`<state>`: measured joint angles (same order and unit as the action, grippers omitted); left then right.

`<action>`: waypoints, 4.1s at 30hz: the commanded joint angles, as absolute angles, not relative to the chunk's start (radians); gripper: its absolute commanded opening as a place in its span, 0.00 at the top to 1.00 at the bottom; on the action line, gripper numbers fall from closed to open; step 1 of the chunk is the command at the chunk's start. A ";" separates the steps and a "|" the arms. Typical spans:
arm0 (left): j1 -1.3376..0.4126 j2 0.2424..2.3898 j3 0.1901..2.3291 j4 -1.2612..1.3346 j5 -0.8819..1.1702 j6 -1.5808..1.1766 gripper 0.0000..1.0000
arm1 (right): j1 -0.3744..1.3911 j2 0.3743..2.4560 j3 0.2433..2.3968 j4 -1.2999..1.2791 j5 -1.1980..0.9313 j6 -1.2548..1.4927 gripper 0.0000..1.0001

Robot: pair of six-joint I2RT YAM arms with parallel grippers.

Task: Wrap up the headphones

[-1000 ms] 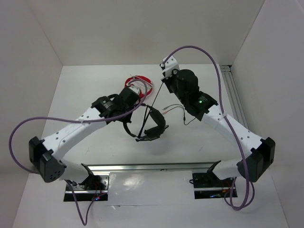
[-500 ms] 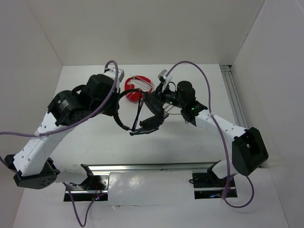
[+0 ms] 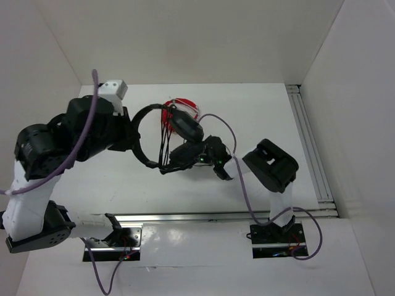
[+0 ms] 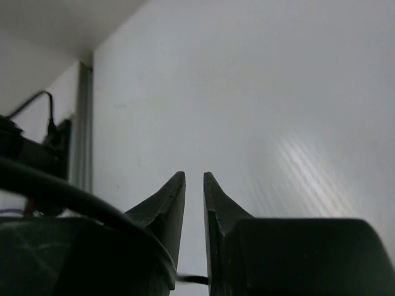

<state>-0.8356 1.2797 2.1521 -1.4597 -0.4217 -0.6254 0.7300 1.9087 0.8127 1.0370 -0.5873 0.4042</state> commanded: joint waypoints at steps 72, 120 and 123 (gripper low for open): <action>-0.430 1.471 1.331 -0.890 -0.424 -0.497 1.00 | 1.202 1.526 1.928 -0.865 0.276 -0.258 1.00; -0.472 1.307 1.142 -0.784 -0.189 -0.410 1.00 | 1.293 1.743 2.183 -0.736 0.648 -0.460 1.00; -0.546 1.228 1.114 -0.796 -0.209 -0.425 1.00 | 1.204 1.727 2.108 -0.706 0.667 -0.469 1.00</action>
<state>-0.4961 1.3148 1.1240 -0.8028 -0.1848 -0.4530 1.2758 1.7439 2.1204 -0.7372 0.5568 -0.4107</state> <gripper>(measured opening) 0.138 0.007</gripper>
